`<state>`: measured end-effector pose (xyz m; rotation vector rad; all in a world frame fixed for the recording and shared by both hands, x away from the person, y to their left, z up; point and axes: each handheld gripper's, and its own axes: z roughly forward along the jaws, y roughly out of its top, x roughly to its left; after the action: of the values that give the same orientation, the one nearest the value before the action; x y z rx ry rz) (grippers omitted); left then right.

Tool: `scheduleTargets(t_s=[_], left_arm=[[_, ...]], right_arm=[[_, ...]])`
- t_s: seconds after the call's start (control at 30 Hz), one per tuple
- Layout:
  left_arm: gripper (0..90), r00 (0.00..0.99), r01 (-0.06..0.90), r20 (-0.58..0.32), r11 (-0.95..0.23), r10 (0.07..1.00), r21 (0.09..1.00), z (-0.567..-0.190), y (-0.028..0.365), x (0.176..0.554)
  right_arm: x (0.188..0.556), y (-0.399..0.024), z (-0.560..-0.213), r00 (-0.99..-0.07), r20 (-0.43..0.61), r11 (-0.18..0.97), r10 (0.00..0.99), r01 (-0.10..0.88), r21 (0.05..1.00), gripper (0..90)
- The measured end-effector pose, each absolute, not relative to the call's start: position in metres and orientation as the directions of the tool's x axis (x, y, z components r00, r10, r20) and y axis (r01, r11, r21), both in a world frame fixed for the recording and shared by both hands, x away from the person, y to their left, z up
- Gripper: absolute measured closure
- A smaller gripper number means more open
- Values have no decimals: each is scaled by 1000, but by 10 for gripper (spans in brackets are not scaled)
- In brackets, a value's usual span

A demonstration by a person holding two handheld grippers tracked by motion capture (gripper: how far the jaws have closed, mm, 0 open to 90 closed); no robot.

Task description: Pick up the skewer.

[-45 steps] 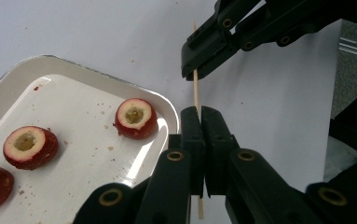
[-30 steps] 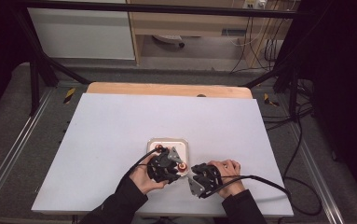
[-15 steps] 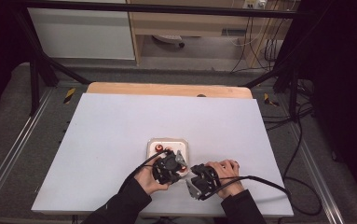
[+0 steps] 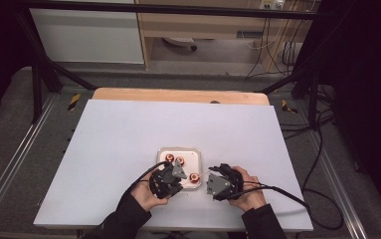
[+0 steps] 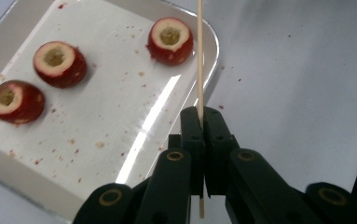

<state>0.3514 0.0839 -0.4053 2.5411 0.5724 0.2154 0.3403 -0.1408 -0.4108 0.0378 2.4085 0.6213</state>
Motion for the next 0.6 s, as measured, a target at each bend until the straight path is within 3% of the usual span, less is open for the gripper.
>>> scheduleTargets(t_s=[0.33, 0.6], left_arm=[[882, 862, 382, 42, -702, 505, 601, -408, 118, 343], [881, 824, 405, 33, -629, 565, 663, -411, 143, 337]], right_arm=[[355, -166, -420, -798, -298, 715, 525, 222, 663, 320], [361, -172, -416, -749, -139, 611, 648, 402, 681, 172]])
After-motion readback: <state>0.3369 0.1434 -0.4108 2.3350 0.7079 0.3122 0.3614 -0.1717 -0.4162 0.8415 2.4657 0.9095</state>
